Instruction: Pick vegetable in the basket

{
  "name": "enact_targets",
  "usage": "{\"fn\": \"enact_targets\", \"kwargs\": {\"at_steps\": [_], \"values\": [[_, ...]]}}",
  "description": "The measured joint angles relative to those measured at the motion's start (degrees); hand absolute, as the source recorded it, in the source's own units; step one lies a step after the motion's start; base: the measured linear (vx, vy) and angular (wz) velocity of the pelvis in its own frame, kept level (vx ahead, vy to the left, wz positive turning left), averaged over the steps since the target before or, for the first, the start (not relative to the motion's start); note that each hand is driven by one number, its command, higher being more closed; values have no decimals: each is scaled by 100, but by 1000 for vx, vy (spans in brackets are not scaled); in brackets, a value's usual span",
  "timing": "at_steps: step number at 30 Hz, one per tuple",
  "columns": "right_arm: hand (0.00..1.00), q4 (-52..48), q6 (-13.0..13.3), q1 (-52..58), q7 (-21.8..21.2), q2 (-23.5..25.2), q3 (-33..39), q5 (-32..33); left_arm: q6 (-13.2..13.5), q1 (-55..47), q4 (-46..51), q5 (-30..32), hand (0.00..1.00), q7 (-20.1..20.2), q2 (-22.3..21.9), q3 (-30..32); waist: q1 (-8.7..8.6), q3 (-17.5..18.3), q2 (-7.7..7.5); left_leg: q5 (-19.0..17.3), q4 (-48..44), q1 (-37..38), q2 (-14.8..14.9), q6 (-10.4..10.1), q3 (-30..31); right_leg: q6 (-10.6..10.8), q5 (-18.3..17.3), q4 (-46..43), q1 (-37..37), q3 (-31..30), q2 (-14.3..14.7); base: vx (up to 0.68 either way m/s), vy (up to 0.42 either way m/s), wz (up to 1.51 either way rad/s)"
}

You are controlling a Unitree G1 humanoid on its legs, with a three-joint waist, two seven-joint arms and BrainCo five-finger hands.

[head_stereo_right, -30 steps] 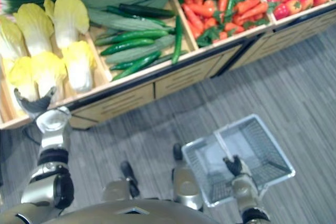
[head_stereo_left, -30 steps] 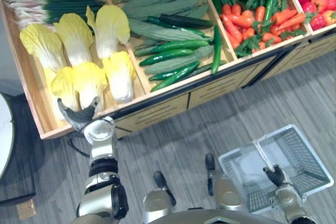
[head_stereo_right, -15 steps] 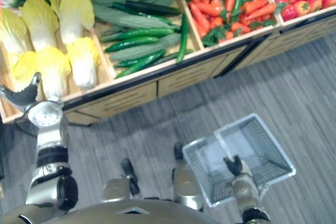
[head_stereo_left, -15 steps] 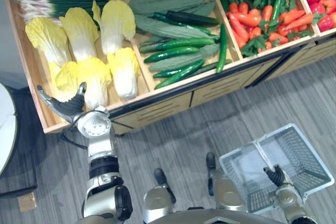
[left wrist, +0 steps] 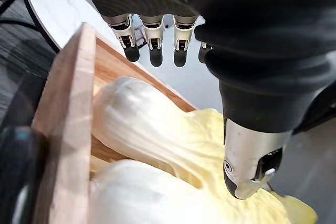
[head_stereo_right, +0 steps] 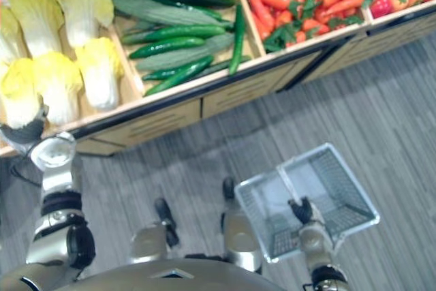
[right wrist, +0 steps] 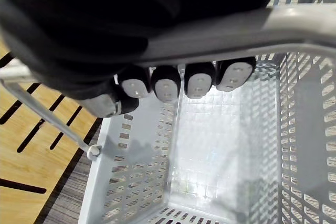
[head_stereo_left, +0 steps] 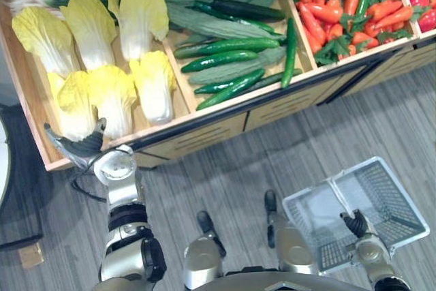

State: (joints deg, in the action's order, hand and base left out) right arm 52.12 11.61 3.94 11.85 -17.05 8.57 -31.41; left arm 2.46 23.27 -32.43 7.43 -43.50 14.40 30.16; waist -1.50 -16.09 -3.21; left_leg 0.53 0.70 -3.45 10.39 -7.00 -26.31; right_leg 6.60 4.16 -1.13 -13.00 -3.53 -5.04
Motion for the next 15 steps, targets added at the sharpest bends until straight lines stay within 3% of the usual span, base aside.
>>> {"fn": "enact_targets", "kwargs": {"at_steps": [15], "values": [[100, -47, 19, -219, 1, -119, -298, -2, -13, 455, -674, -17, 0, 157, 443, -5, 28, -147, -27, 25, -85, -251, -7, 33, 81, -2, 0, -86, -206, 60, -35, -2, -2, 2]]}}
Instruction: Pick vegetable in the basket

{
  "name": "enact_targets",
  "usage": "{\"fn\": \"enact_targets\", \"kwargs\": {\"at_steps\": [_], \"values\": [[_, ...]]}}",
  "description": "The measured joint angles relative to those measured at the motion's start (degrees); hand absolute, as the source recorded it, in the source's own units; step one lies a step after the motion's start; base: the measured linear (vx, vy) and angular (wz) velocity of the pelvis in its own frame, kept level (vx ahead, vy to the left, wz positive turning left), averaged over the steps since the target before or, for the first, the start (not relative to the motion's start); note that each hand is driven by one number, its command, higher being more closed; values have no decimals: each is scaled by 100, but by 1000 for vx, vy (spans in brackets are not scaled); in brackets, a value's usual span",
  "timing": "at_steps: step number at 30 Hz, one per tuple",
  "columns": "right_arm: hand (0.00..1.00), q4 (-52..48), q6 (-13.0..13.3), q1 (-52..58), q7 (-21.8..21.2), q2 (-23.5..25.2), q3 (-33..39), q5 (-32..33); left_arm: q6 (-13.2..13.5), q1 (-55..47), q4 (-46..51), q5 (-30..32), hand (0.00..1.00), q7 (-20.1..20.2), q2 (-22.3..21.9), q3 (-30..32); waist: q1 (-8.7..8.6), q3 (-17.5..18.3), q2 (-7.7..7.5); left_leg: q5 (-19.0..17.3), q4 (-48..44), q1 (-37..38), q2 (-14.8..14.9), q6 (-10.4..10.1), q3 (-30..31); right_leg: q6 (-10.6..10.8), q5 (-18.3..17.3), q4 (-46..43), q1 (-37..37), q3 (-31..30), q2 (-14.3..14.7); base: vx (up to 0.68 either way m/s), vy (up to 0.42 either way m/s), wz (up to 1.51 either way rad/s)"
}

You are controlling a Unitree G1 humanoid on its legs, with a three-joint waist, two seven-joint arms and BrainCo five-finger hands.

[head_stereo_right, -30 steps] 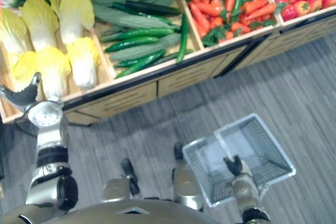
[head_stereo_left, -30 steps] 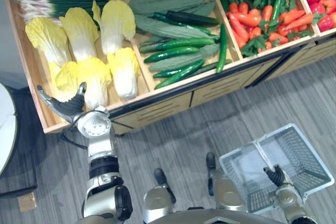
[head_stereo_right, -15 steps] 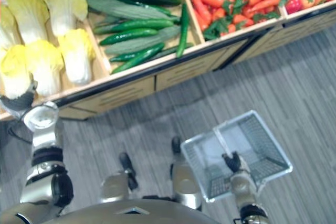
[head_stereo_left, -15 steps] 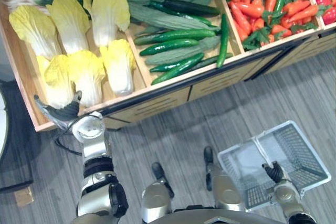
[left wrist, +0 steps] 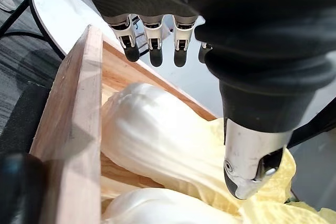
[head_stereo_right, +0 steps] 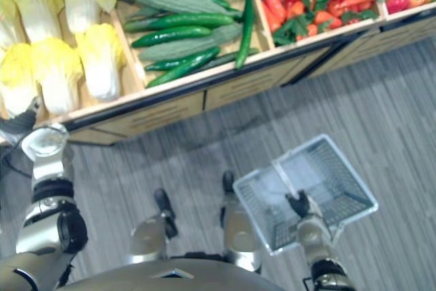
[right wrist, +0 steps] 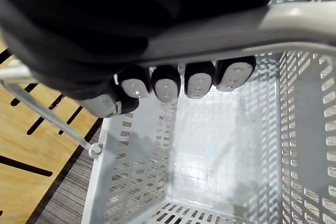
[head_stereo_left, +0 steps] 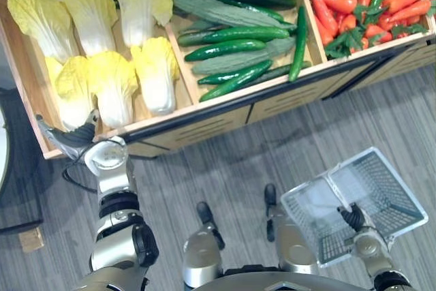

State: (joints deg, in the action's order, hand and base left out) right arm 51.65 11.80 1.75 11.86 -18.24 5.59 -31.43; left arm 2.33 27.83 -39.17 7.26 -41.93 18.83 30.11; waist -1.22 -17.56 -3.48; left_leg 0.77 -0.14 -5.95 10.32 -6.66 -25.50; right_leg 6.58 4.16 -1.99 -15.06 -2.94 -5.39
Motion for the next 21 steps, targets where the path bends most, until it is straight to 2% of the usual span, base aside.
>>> {"fn": "enact_targets", "kwargs": {"at_steps": [8, 21], "values": [[100, 7, 4, -68, 7, -5, -47, 1, -2, 162, -139, 0, 0, 108, 157, -72, -9, -68, -13, 39, 9, -110, -30, 27, 79, 5, 6, -1, -75, 56, -17, 3, -2, 3], [100, 107, -13, -193, 3, -4, -42, 3, -5, 265, -200, -22, 0, 171, 165, -170, -1, -82, -21, 60, 24, -248, -76, 52, 105, 6, 73, 67, -174, 74, -48, 1, -1, 1]]}}
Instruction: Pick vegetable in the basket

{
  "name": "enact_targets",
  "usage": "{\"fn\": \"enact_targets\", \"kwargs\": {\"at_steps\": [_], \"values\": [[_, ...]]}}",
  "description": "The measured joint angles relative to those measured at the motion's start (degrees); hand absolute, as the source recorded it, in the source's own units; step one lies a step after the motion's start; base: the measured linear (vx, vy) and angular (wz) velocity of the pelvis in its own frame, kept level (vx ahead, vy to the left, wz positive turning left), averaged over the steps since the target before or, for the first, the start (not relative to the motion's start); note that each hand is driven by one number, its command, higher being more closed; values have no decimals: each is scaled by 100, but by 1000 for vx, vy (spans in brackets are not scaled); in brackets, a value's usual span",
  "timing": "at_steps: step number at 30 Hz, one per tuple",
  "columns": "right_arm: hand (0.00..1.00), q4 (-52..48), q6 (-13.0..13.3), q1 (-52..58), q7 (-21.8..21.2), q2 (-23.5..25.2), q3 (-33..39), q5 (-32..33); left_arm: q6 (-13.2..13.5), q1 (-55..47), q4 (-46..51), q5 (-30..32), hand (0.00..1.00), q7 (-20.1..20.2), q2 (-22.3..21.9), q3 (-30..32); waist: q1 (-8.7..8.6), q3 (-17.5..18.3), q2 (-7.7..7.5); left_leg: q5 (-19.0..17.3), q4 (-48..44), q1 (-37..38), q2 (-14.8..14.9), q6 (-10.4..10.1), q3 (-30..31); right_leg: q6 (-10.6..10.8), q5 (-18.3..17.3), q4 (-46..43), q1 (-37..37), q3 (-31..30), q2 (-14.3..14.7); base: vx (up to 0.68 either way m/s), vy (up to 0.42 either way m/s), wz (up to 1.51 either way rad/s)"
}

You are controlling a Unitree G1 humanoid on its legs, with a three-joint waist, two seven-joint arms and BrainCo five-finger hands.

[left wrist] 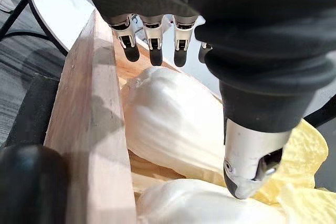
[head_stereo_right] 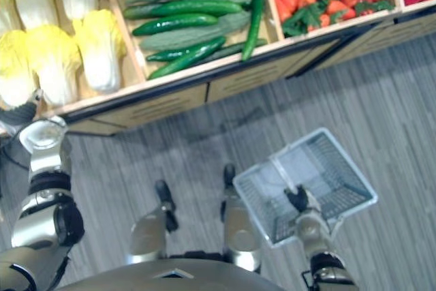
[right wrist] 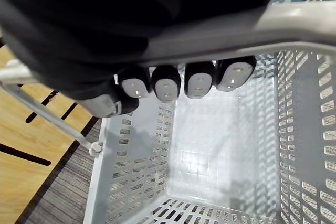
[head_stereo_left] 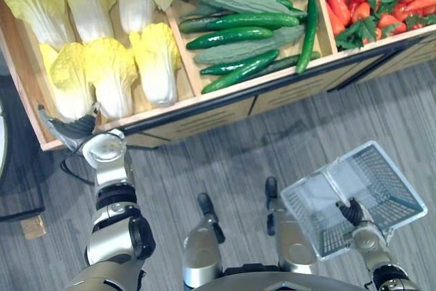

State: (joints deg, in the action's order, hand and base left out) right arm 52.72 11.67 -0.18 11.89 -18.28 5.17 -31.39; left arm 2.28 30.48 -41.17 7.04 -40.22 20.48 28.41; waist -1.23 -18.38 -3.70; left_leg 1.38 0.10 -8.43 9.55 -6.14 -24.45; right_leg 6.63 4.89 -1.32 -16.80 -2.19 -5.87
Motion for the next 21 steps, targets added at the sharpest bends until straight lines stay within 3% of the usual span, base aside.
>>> {"fn": "enact_targets", "kwargs": {"at_steps": [21], "values": [[100, -5, 1, -149, -4, 19, 58, 24, -46, 590, -1, -42, 0, 4, 206, -142, 27, -252, -62, 139, 91, -333, -50, 50, 157, 5, 112, 126, -208, 147, -50, 1, -5, 3]]}}
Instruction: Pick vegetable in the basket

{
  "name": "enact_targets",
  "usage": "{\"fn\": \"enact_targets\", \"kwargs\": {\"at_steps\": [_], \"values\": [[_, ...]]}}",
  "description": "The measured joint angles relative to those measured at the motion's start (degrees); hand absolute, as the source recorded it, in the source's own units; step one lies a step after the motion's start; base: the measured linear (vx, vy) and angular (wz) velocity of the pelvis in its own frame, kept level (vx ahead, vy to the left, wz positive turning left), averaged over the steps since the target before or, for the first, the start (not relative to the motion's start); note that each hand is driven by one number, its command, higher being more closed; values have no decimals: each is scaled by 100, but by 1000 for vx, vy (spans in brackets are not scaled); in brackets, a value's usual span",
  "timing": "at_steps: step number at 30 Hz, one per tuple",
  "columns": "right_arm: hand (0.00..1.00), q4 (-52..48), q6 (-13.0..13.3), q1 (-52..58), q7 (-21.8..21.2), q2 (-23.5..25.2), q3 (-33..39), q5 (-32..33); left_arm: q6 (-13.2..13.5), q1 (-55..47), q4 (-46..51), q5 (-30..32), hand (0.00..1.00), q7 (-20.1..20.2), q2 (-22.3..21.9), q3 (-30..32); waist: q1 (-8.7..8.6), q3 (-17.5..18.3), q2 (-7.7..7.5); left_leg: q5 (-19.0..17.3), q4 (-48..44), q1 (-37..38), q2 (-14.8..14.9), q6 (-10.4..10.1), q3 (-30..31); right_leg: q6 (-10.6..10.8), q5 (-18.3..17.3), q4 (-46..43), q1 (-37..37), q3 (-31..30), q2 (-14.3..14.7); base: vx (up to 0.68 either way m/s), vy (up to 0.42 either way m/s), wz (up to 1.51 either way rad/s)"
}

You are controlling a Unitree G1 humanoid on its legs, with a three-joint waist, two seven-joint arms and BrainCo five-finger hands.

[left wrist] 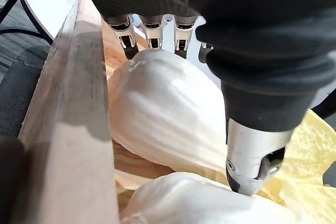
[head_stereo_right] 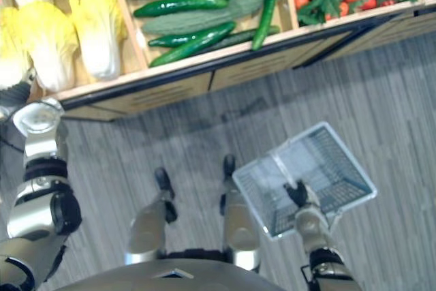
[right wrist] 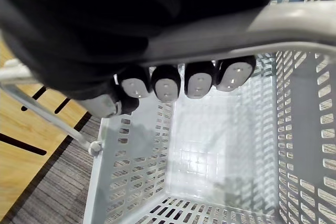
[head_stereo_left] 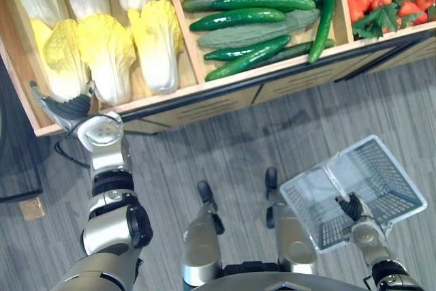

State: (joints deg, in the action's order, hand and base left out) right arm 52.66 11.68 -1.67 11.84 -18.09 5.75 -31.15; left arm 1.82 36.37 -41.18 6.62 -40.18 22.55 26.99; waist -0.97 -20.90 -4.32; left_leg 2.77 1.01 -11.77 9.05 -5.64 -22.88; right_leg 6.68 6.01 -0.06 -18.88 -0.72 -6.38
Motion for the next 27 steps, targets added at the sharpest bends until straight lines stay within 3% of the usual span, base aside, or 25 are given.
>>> {"fn": "enact_targets", "kwargs": {"at_steps": [6, 19, 20, 27], "values": [[100, -5, -3, -12, -28, 2, -7, 10, 61, 256, -168, -412, 0, 8, 33, 185, 17, -23, -5, 18, 50, -12, 4, -8, -6, -2, 6, 24, -20, 10, 4, 2, -2, 1], [100, -184, -19, -76, -43, -2, -139, 19, -4, 734, -943, -305, 0, 450, 469, 387, 57, -60, -62, 23, 38, -106, 63, -17, -169, 1, 65, 7, -206, -116, 5, 7, -7, -5], [100, -235, -23, -76, -52, -2, -163, 21, -8, 747, -968, -295, 100, 532, 483, 383, 65, -60, -63, 22, 31, -106, 66, -17, -172, 4, 67, 6, -204, -117, 5, 0, 0, 0], [100, -303, -46, -179, -143, -5, -302, 21, -212, 891, -1289, 68, 100, 1065, 785, 379, 130, -90, -123, 19, -4, -117, 97, -22, -317, -1, 144, 30, -250, -201, 25, -11, -10, -6]]}}
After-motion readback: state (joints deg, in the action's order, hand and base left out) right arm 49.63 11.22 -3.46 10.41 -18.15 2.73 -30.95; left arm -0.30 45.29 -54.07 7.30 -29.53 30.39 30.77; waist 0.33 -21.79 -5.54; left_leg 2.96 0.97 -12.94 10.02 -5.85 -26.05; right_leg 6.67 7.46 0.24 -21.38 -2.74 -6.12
